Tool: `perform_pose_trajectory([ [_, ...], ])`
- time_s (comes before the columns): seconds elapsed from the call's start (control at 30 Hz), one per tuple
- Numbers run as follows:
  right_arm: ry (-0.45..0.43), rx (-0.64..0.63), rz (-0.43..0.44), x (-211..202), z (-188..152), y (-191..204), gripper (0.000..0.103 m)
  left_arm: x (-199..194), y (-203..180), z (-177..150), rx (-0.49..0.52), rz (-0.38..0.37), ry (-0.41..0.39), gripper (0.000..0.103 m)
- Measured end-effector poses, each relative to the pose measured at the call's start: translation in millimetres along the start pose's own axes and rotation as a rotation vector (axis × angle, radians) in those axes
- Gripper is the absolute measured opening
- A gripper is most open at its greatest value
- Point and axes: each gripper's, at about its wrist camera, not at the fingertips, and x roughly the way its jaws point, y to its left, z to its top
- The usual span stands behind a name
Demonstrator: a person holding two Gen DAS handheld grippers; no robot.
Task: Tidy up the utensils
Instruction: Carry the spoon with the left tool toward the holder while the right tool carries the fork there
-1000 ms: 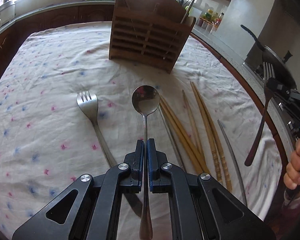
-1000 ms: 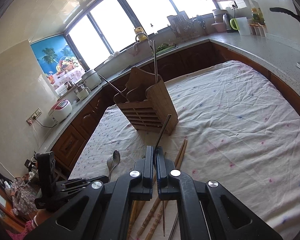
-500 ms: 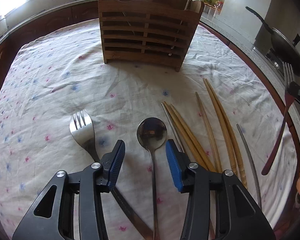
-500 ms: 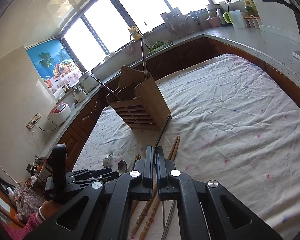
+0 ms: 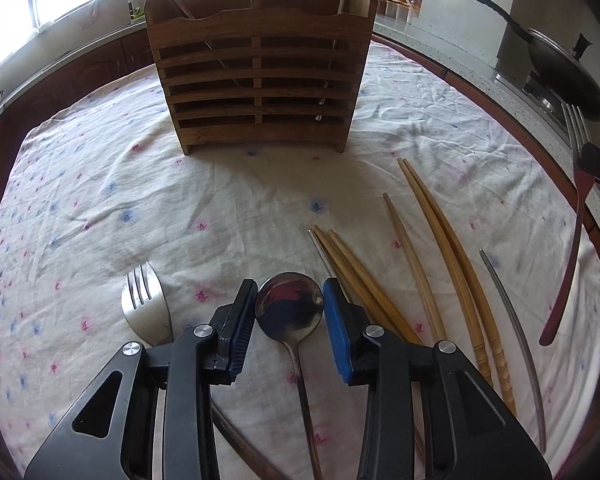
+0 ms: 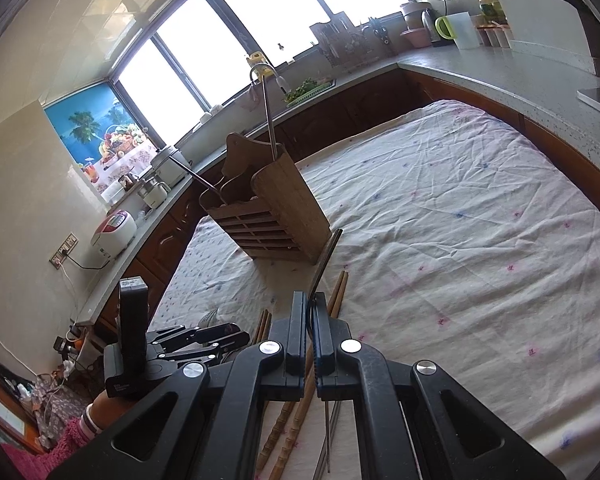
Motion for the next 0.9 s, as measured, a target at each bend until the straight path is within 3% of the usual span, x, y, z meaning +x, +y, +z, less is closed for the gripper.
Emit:
perform_pose_trajectory([
  [0.5, -0.023, -0.040, 0.043, -9.3, 1.4, 25.2, 0.003, -105.9, 26.5, -8.3, -0.147, -0.020, -0.224, 0.032],
  [0.9, -0.046, -0.076, 0.071, -15.7, 8.6, 44.2, 0.003, -152.5, 26.8, -13.1, -0.171, -0.022, -0.323, 0.032],
])
